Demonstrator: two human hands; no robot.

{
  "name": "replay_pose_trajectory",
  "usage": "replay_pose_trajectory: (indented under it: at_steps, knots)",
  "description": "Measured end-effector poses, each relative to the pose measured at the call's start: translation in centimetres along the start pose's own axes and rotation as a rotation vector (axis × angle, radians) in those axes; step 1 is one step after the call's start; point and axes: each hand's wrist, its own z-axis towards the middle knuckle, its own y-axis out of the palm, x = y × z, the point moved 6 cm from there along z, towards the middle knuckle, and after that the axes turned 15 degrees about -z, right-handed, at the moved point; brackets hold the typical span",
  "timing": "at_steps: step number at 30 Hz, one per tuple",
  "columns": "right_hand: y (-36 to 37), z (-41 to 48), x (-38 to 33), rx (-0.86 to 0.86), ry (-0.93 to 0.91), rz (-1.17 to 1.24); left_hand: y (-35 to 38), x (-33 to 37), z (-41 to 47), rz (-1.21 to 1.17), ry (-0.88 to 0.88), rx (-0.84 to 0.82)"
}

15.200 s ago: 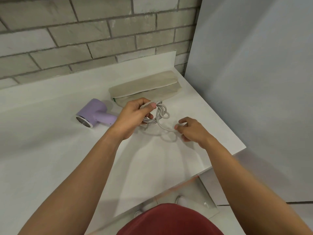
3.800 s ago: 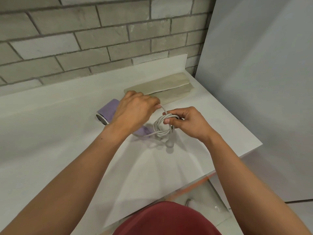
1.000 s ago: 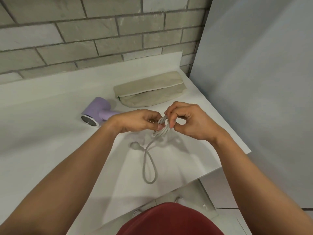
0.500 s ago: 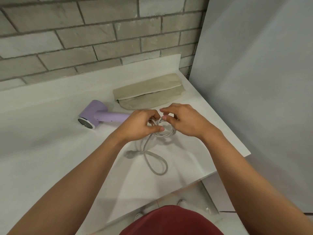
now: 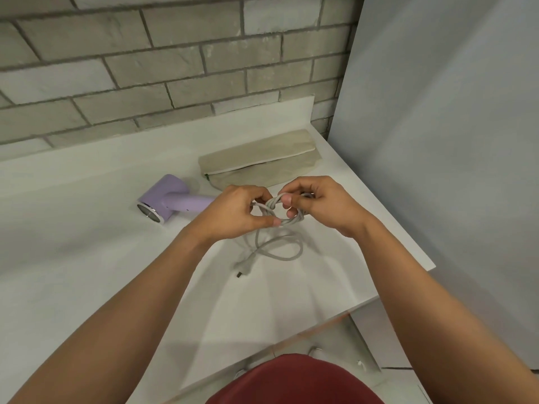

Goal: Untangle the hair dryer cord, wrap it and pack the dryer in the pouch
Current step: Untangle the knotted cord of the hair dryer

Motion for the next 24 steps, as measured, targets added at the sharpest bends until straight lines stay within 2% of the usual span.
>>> replay_pose_trajectory:
  at_steps: [3,9,16,19,24]
  knots:
    - [-0.2,0.1,0.0,0.003,0.004,0.067,-0.4,0.0,0.2,0.019,-0.011,-0.021]
    - [-0.1,0.2,0.6,-0.008,0.068,0.255,-1.2,-1.1,0.5,-0.090,-0.067,-0.068]
    - [-0.5,0.6,0.2,-0.024,0.077,0.250,-1.1,-1.0,0.5,-0.112,-0.089,-0.110]
    - [-0.8,0.7,-0.1,-0.025,0.055,0.150,-1.3,-1.0,0.6,-0.096,-0.085,-0.121]
    - [-0.3,0.8,-0.4,-0.011,0.057,0.142,-1.9,-0.2,1.0,-0.063,-0.041,-0.065]
